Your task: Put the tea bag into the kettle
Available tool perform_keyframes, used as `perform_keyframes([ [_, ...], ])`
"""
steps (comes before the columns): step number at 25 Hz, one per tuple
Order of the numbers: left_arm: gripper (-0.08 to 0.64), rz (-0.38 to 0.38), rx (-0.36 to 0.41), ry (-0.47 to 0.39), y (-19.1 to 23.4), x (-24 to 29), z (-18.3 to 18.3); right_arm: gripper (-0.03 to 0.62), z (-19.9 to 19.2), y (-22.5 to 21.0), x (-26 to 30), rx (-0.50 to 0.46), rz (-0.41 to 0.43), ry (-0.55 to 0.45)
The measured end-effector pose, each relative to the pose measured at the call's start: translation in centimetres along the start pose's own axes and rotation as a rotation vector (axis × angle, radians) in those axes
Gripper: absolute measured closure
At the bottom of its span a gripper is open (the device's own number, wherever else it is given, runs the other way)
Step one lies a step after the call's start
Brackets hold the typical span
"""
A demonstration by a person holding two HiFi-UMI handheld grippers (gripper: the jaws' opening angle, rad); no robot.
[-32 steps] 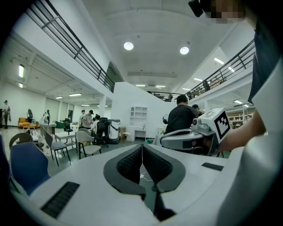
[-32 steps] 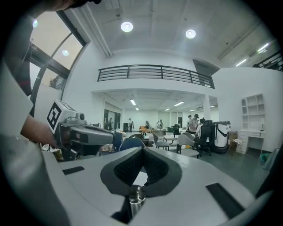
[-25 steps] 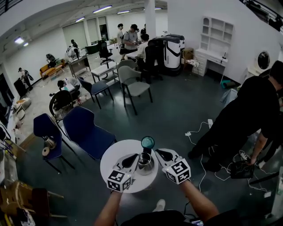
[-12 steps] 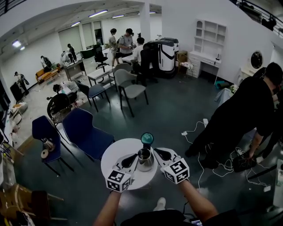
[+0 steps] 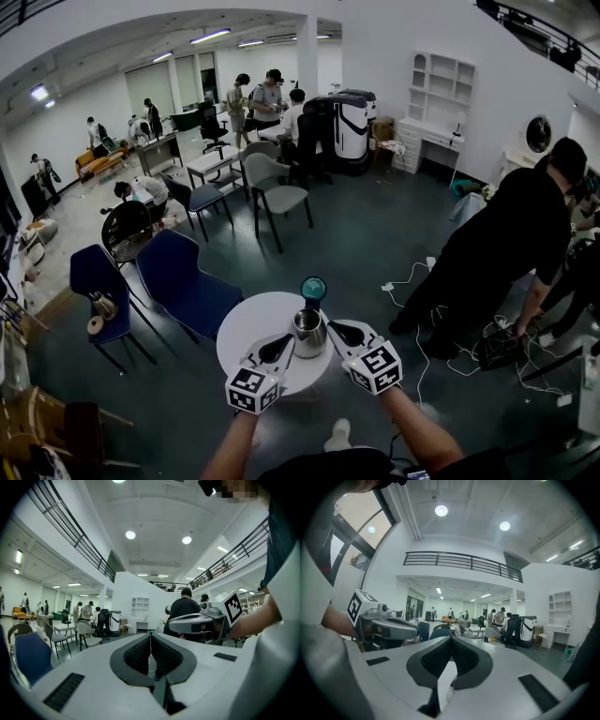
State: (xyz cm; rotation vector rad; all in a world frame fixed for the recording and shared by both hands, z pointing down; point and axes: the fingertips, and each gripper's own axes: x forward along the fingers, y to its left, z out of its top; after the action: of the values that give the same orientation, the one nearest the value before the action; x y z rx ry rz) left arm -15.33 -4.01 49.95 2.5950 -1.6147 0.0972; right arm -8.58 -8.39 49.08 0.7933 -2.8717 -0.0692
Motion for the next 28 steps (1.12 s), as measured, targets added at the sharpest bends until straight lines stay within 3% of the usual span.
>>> perform_keyframes([
  [10, 0.541, 0.000, 0.000, -0.004, -3.3, -4.6, -0.1, 0.575, 1.0, 4.4, -3.7, -0.020, 0.005, -0.010],
  [28, 0.543, 0.007, 0.006, -0.021, -4.7, -4.2, 0.4, 0.575, 1.6, 4.7, -4.4, 0.016, 0.022, -0.067],
])
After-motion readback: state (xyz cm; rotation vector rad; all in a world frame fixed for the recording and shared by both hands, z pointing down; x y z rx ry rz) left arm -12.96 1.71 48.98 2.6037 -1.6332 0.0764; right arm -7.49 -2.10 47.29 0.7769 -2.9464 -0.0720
